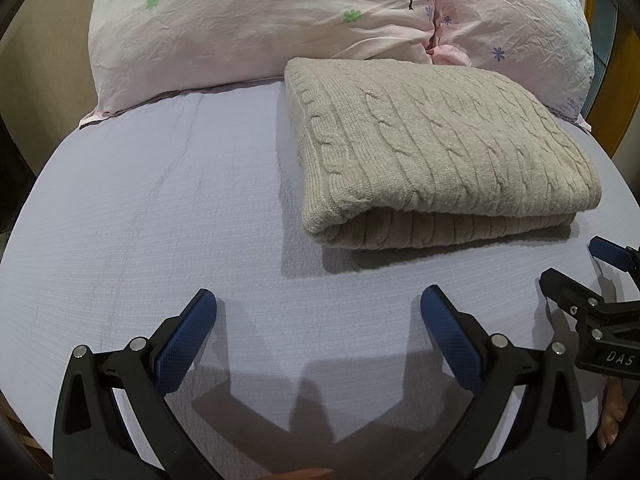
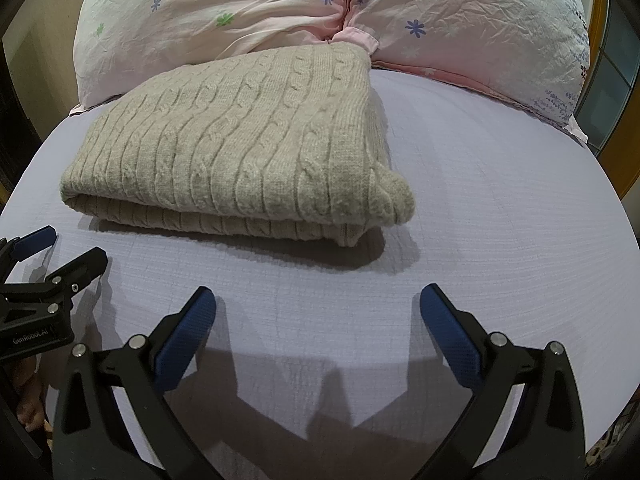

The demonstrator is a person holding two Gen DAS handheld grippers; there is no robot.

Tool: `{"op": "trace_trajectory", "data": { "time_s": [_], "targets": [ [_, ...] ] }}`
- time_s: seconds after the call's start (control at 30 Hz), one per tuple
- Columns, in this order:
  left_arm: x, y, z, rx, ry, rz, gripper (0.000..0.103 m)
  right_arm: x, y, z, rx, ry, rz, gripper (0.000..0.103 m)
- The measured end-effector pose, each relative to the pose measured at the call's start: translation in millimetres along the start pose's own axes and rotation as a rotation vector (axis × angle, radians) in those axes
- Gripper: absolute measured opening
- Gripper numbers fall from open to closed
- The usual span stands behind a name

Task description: Fold small clothes

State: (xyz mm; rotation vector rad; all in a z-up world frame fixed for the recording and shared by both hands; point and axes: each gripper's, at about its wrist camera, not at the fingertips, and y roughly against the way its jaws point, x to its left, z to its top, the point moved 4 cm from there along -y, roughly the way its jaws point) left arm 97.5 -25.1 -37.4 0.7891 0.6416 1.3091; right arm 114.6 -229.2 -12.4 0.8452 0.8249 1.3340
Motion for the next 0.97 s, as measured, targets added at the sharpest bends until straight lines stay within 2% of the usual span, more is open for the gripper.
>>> {"op": "trace_trajectory", "data": {
  "time_s": [0.97],
  "targets": [
    [1.1,-0.5,0.3,-0.003,-0.003,-0.001,0.102,0.3,-0.1,0.4,0.000,0.000,0.000,0.101]
  ]
}}
